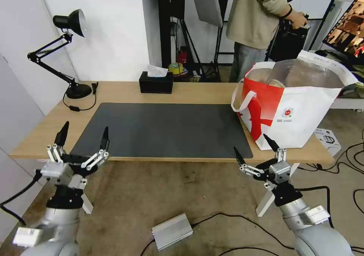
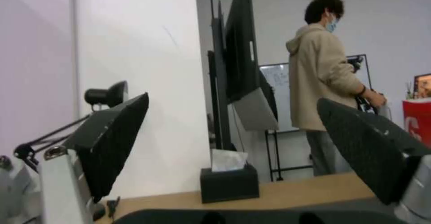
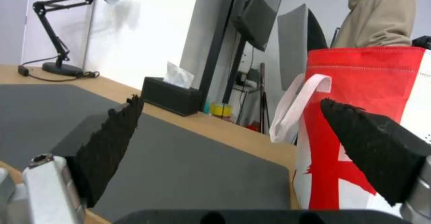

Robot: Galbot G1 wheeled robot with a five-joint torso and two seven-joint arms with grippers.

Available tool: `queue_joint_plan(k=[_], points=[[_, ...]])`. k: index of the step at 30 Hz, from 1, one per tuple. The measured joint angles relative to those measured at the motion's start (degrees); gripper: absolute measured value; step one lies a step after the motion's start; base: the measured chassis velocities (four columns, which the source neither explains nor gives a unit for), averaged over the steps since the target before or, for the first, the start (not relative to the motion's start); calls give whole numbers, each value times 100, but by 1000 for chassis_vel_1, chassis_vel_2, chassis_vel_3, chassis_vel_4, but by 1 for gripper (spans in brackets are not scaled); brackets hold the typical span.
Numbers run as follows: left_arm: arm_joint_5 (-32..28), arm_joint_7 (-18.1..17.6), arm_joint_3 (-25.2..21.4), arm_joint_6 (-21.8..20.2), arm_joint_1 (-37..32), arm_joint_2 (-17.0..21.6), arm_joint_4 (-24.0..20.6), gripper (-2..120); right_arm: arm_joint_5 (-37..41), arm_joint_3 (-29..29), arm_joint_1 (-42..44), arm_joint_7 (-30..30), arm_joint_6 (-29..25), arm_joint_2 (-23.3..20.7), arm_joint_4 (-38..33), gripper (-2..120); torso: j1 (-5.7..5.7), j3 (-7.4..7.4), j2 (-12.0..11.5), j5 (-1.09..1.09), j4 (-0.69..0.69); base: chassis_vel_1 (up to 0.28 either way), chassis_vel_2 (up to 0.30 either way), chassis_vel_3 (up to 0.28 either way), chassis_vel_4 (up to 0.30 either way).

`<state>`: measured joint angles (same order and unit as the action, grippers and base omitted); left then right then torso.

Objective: Pick up the trash from the table and place it into the takeout bag.

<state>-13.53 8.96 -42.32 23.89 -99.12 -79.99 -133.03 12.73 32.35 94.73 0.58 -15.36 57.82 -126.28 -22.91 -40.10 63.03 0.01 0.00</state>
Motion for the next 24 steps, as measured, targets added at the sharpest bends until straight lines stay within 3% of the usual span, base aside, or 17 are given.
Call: queue_joint_plan(k=[24], points=[[733, -14, 1038, 407, 70, -260, 509, 100, 0, 0, 0, 0, 0, 0, 0, 100, 0, 0, 0, -1, 0, 0, 0, 0, 0]])
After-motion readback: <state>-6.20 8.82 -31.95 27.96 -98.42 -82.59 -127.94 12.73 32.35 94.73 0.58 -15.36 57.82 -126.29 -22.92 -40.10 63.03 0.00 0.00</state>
